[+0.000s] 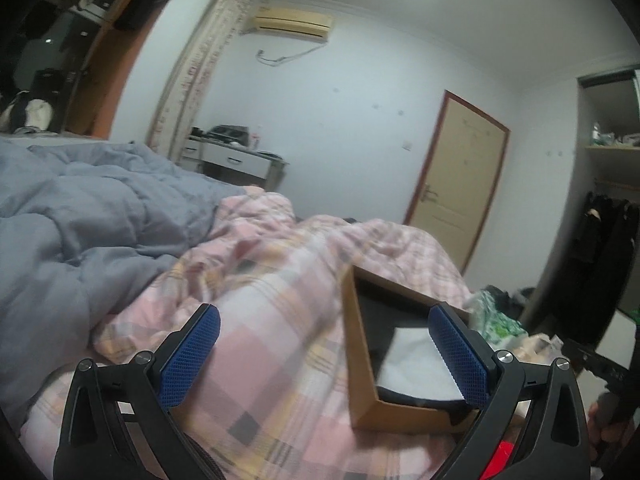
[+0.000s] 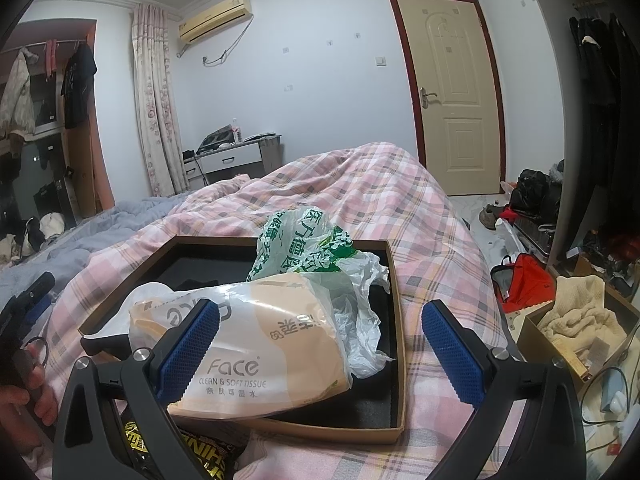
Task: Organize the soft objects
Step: 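Lower the red tissue pack onto the bedspread beside the box and open left gripper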
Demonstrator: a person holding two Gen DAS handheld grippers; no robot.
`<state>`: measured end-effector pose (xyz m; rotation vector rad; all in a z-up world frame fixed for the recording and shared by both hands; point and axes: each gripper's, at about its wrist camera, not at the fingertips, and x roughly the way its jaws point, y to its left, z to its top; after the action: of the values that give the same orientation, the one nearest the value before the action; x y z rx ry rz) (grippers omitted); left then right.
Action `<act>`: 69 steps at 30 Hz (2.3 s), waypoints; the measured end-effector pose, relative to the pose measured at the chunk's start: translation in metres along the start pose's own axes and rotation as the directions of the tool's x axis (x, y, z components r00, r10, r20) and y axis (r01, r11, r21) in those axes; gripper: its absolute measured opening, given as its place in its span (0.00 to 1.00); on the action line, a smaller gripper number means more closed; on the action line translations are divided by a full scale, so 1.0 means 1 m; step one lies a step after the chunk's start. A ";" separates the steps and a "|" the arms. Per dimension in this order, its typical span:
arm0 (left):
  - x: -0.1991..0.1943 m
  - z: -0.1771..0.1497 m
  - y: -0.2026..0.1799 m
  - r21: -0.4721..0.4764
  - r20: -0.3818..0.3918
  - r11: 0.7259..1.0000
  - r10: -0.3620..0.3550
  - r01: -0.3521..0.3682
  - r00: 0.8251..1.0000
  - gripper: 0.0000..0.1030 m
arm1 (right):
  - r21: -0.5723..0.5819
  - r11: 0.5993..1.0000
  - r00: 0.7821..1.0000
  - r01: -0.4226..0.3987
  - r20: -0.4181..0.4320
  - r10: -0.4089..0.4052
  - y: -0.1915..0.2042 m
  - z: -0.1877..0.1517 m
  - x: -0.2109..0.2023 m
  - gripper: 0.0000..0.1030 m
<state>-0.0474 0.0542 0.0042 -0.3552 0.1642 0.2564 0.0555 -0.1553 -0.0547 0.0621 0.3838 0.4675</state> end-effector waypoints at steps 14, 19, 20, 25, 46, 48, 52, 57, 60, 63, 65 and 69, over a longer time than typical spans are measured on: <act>-0.003 -0.003 -0.022 0.091 -0.008 0.995 -0.043 0.043 0.999 1.00 | 0.000 1.000 1.000 0.001 0.002 -0.001 -0.003 -0.002 0.001 0.98; -0.003 -0.003 -0.022 0.091 -0.008 0.995 -0.043 0.043 0.999 1.00 | 0.000 1.000 1.000 0.001 0.002 -0.001 -0.003 -0.002 0.000 0.98; -0.003 -0.003 -0.022 0.091 -0.008 0.995 -0.042 0.042 0.999 1.00 | -0.001 1.000 1.000 0.002 0.002 -0.002 -0.003 -0.003 0.000 0.98; -0.003 -0.003 -0.022 0.090 -0.010 0.995 -0.043 0.044 0.999 1.00 | 0.003 1.000 1.000 0.000 0.002 0.000 -0.004 -0.003 0.000 0.98; -0.003 -0.002 -0.021 0.103 -0.021 0.994 -0.040 0.042 0.999 1.00 | 0.016 1.000 1.000 -0.001 0.002 0.001 -0.005 0.001 -0.001 0.98; -0.002 -0.002 -0.021 0.101 -0.023 0.994 -0.039 0.041 0.999 1.00 | 0.017 1.000 1.000 -0.002 0.001 0.002 -0.005 0.001 -0.001 0.98; -0.001 -0.002 -0.020 0.098 -0.035 0.995 -0.031 0.035 0.999 1.00 | 0.017 1.000 1.000 -0.002 0.001 0.002 -0.005 0.001 -0.001 0.98; 0.002 -0.001 -0.017 0.096 -0.049 0.995 -0.025 0.030 0.998 1.00 | 0.018 1.000 1.000 -0.002 0.001 0.002 -0.005 0.001 -0.001 0.98; 0.003 -0.001 -0.018 0.098 -0.052 0.995 -0.023 0.028 0.998 1.00 | 0.017 1.000 1.000 -0.001 0.000 0.001 -0.004 0.001 -0.001 0.98; 0.003 -0.002 -0.018 0.098 -0.051 0.995 -0.025 0.030 0.998 1.00 | 0.017 1.000 1.000 -0.001 -0.001 0.002 -0.005 0.001 -0.001 0.98; 0.003 -0.002 -0.018 0.101 -0.051 0.995 -0.022 0.028 0.998 1.00 | 0.014 1.000 1.000 0.000 -0.001 0.000 -0.005 0.001 -0.001 0.98; 0.003 -0.002 -0.018 0.099 -0.051 0.995 -0.022 0.027 0.998 1.00 | 0.015 1.000 1.000 0.000 -0.002 0.000 -0.004 0.001 -0.001 0.98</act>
<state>-0.0397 0.0382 0.0078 -0.2641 0.2212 0.2139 0.0569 -0.1597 -0.0537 0.0756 0.3895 0.4647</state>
